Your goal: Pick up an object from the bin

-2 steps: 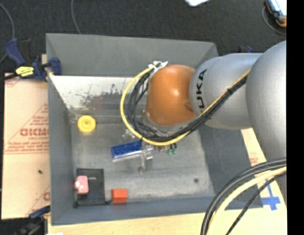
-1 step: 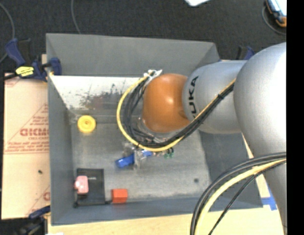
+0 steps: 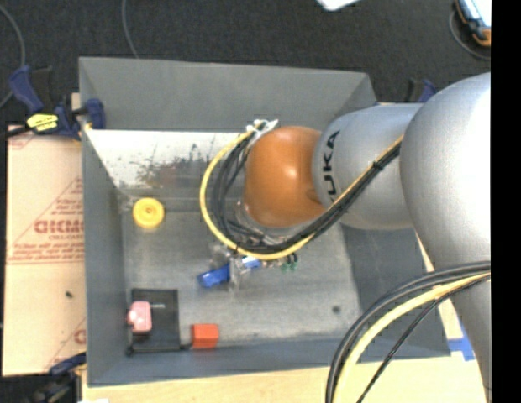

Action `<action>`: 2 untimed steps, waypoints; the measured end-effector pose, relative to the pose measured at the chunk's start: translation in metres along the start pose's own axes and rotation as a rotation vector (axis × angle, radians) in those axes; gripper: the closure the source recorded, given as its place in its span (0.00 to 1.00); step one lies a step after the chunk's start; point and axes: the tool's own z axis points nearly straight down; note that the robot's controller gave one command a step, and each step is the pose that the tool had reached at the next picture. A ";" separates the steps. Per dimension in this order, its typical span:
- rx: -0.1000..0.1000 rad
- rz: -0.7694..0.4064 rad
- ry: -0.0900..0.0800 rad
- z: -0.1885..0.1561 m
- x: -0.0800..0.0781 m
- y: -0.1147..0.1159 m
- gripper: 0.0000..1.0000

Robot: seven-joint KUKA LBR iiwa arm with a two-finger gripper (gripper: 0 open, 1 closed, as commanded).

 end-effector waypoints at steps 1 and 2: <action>0.000 -0.036 -0.003 -0.108 -0.013 0.006 1.00; 0.000 -0.034 -0.003 -0.108 -0.013 0.006 1.00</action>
Offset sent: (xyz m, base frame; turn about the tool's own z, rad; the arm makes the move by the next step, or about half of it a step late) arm 0.0000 0.0000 0.0000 0.0000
